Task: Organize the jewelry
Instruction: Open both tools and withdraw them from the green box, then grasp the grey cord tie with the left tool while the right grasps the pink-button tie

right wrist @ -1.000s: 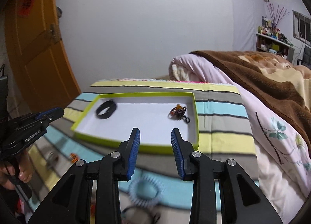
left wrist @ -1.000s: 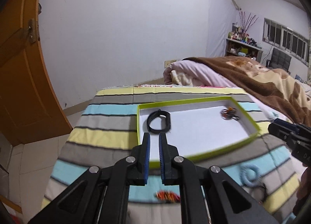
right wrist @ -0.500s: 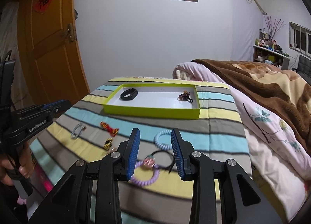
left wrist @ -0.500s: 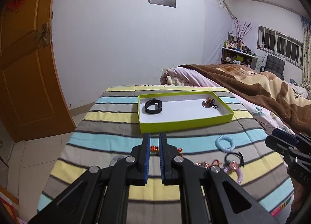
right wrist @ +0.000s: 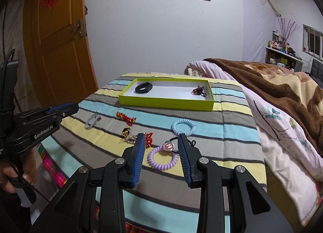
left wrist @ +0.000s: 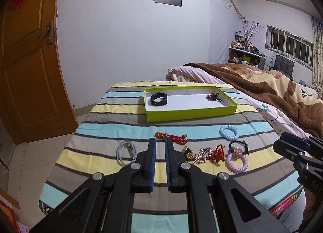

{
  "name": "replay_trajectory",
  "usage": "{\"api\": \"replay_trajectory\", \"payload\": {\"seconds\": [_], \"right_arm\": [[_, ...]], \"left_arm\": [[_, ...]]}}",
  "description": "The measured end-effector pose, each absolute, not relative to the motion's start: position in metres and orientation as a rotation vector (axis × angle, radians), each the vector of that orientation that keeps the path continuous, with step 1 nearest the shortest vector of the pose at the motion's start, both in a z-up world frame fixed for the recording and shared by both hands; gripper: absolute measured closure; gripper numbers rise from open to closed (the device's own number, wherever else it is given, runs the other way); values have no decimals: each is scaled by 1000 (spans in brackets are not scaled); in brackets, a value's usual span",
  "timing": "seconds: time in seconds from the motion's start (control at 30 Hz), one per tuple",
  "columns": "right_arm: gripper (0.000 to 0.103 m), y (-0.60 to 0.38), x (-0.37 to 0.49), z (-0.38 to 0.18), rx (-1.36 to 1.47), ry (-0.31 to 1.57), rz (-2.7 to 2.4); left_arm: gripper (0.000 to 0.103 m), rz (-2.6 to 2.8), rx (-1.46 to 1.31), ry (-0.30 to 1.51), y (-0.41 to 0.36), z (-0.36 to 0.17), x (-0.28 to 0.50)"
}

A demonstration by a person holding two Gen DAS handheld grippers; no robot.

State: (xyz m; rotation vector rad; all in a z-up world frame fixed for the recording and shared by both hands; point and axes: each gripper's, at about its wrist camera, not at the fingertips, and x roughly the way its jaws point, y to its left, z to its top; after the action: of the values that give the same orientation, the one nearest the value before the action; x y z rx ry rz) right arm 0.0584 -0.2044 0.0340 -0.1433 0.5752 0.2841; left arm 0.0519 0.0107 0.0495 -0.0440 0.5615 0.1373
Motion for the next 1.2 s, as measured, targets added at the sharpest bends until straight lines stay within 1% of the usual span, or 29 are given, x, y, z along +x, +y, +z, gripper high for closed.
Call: {"api": "replay_trajectory", "payload": {"seconds": [0.47, 0.53, 0.6, 0.67, 1.2], "right_arm": [[69, -210, 69, 16, -119, 633, 273], [69, -210, 74, 11, -117, 648, 274], [69, -210, 79, 6, -114, 663, 275], [69, -210, 83, 3, -115, 671, 276], [69, -205, 125, -24, -137, 757, 285]], "left_arm": [[94, 144, -102, 581, 35, 30, 43], [92, 151, -112, 589, 40, 26, 45], [82, 160, -120, 598, 46, 22, 47], [81, 169, -130, 606, 51, 18, 49], [79, 219, -155, 733, 79, -13, 97]]}}
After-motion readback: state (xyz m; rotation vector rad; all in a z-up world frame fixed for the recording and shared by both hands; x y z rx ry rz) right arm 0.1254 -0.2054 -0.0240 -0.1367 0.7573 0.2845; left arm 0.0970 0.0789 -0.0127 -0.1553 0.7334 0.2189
